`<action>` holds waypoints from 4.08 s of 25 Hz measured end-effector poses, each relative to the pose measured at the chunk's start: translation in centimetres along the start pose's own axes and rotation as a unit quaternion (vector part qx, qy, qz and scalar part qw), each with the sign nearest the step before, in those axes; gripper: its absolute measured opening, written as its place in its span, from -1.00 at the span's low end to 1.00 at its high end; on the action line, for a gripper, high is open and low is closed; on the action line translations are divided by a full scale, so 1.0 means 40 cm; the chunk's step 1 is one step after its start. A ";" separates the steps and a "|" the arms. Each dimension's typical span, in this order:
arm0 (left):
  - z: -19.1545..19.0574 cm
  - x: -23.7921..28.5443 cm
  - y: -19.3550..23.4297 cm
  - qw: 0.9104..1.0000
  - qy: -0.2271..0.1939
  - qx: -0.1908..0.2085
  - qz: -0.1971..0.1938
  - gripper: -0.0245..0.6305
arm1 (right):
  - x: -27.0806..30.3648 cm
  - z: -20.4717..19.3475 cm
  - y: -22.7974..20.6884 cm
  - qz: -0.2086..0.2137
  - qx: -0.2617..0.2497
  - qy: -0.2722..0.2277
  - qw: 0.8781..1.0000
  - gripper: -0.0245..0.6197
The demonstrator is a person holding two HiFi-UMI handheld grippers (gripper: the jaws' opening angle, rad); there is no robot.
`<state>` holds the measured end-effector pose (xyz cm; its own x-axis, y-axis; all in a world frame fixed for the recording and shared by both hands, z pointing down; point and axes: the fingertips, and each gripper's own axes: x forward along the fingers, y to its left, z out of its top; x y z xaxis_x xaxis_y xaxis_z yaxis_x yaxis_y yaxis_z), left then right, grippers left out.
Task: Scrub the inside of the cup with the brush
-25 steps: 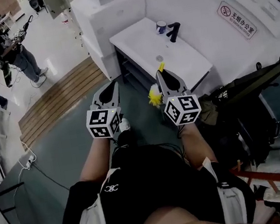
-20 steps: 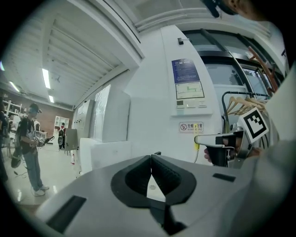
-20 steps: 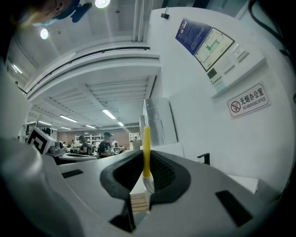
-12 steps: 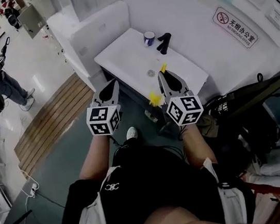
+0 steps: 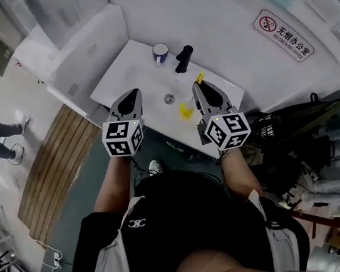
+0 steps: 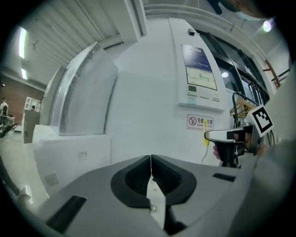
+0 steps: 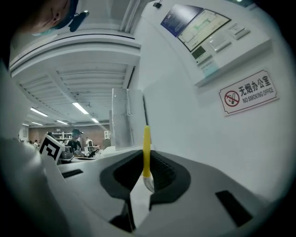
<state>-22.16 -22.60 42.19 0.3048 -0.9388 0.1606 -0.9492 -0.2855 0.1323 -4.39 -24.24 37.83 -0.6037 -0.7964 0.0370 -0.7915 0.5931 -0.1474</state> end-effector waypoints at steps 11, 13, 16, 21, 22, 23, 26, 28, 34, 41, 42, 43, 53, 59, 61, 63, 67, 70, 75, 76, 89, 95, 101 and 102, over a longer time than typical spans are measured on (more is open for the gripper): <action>-0.047 0.316 0.066 0.997 0.056 0.007 -0.051 -0.88 | 0.081 0.000 -0.193 -0.101 0.017 0.006 0.995 -0.77; -0.070 0.354 0.069 0.996 0.067 0.007 -0.051 -0.88 | 0.079 -0.006 -0.225 -0.115 0.021 0.009 0.993 -0.77; -0.111 0.403 0.070 0.994 0.088 0.008 -0.060 -0.87 | 0.066 -0.007 -0.259 -0.133 0.021 0.011 0.991 -0.77; -0.201 0.492 0.073 0.985 0.143 0.011 -0.094 -0.46 | 0.035 -0.029 -0.311 -0.165 0.026 0.018 0.986 -0.77; -0.221 0.509 0.076 0.983 0.154 0.010 -0.097 -0.46 | 0.025 -0.034 -0.319 -0.172 0.027 0.021 0.985 -0.77; -0.240 0.528 0.080 0.982 0.163 0.011 -0.098 -0.46 | 0.017 -0.038 -0.327 -0.179 0.027 0.023 0.983 -0.77; -0.290 0.586 0.104 0.978 0.187 0.008 -0.092 -0.46 | -0.003 -0.048 -0.345 -0.195 0.027 0.028 0.980 -0.77; -0.320 0.626 0.121 0.975 0.202 0.006 -0.089 -0.46 | -0.015 -0.054 -0.354 -0.205 0.026 0.031 0.978 -0.77; -0.419 0.718 0.163 0.965 0.246 0.022 -0.088 -0.47 | -0.047 -0.073 -0.380 -0.233 0.022 0.046 0.971 -0.77; -0.458 0.769 0.154 0.960 0.253 0.022 -0.113 -0.47 | -0.053 -0.098 -0.392 -0.249 0.026 0.059 0.966 -0.77; -0.463 0.775 0.151 0.960 0.256 0.025 -0.114 -0.48 | -0.053 -0.100 -0.394 -0.251 0.024 0.061 0.966 -0.77; -0.467 0.781 0.149 0.959 0.258 0.028 -0.115 -0.49 | -0.054 -0.100 -0.396 -0.253 0.022 0.062 0.965 -0.77; -0.485 0.815 0.106 0.950 0.264 0.012 -0.165 -0.70 | -0.106 -0.118 -0.417 -0.280 0.025 0.073 0.957 -0.77; -0.484 0.829 0.080 0.951 0.251 -0.021 -0.178 -0.71 | -0.141 -0.123 -0.420 -0.287 0.023 0.081 0.954 -0.77; -0.476 0.825 0.076 0.953 0.244 -0.010 -0.181 -0.74 | -0.146 -0.121 -0.418 -0.285 0.021 0.081 0.955 -0.77; -0.466 0.815 0.072 0.955 0.234 -0.003 -0.181 -0.75 | -0.148 -0.118 -0.415 -0.281 0.020 0.079 0.956 -0.77; -0.449 0.773 0.068 0.962 0.211 0.009 -0.173 -0.78 | -0.148 -0.123 -0.405 -0.270 0.022 0.075 0.960 -0.77; -0.441 0.724 0.072 0.964 0.201 0.004 -0.172 -0.78 | -0.145 -0.131 -0.400 -0.260 0.036 0.071 0.962 -0.77; -0.426 0.614 0.076 0.963 0.193 0.033 -0.183 -0.78 | -0.129 -0.121 -0.391 -0.232 0.071 0.049 0.969 -0.77; -0.425 0.588 0.071 0.962 0.194 0.038 -0.187 -0.78 | -0.126 -0.120 -0.389 -0.227 0.069 0.049 0.970 -0.77; -0.419 0.335 -0.188 0.934 0.189 0.062 -0.295 -0.78 | -0.114 -0.091 -0.388 -0.165 0.093 0.026 0.982 -0.77; -0.458 0.304 -0.343 0.909 0.200 0.104 -0.352 -0.78 | -0.127 0.001 -0.419 -0.145 0.117 -0.019 0.982 -0.77; -0.499 0.279 -0.447 0.892 0.211 0.118 -0.382 -0.78 | -0.146 0.108 -0.428 -0.112 0.144 -0.073 0.980 -0.77; -0.503 0.274 -0.461 0.890 0.212 0.119 -0.387 -0.78 | -0.148 0.117 -0.426 -0.108 0.147 -0.077 0.980 -0.77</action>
<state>0.26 -23.76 61.17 0.8284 -0.3010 0.4724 -0.4165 -0.8949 0.1603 13.12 -30.17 35.47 -0.3847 -0.9218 -0.0471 -0.8240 0.3660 -0.4324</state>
